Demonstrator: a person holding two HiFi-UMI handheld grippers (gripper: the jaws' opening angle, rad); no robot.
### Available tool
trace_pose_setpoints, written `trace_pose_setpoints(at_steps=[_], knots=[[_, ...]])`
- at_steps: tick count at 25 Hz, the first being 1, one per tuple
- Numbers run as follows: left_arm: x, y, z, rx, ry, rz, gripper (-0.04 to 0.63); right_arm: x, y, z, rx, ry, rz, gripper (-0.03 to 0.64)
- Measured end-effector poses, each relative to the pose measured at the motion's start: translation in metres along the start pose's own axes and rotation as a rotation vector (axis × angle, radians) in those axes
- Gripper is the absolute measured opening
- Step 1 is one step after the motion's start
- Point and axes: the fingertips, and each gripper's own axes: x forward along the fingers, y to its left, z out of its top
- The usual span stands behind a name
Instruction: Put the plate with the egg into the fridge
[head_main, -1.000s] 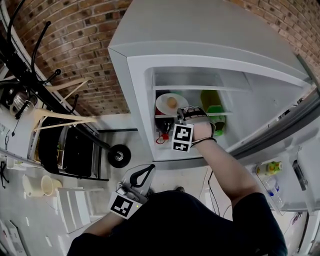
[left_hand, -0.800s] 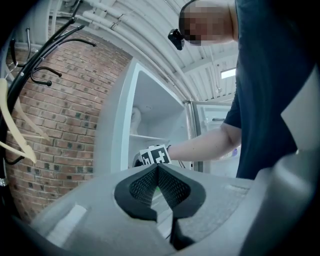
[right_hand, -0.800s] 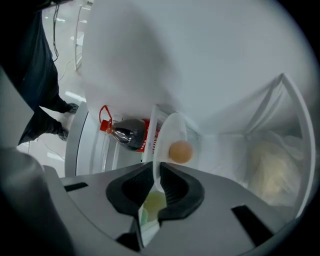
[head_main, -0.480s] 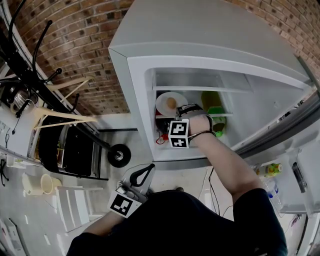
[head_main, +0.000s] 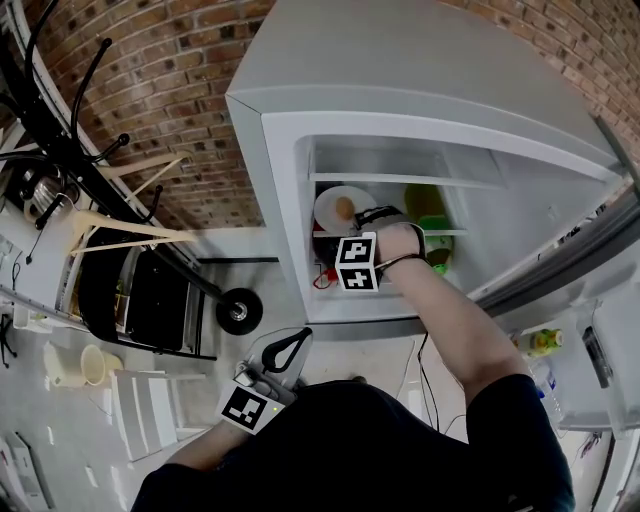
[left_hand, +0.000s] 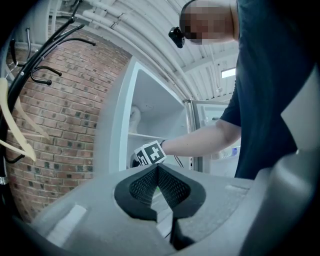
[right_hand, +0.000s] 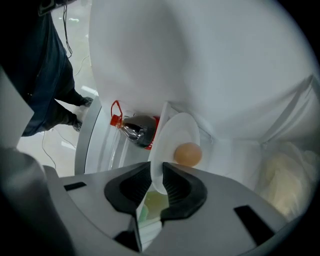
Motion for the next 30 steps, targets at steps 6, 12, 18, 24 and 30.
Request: trace_pose_setpoints(at_steps=[6,12,18,24,30], knots=[[0.000,-0.003,-0.002,-0.003,0.002,-0.008,0.005,0.000,0.001,0.000,-0.015,-0.011,0.060,0.084],[-0.002,-0.005,-0.002,-0.007,0.003,-0.016,0.005,0.005,0.014,-0.004,-0.017,-0.007,0.177,0.161],[-0.003,-0.007,-0.001,-0.005,0.005,-0.020,0.005,-0.002,0.018,-0.006,0.003,-0.024,0.089,0.176],[0.000,-0.008,0.001,0.000,0.000,-0.036,0.005,-0.045,0.014,0.003,0.098,-0.101,-0.130,0.175],[0.006,-0.008,0.003,-0.006,-0.008,-0.056,0.005,-0.100,0.031,0.017,0.293,-0.243,-0.288,0.173]])
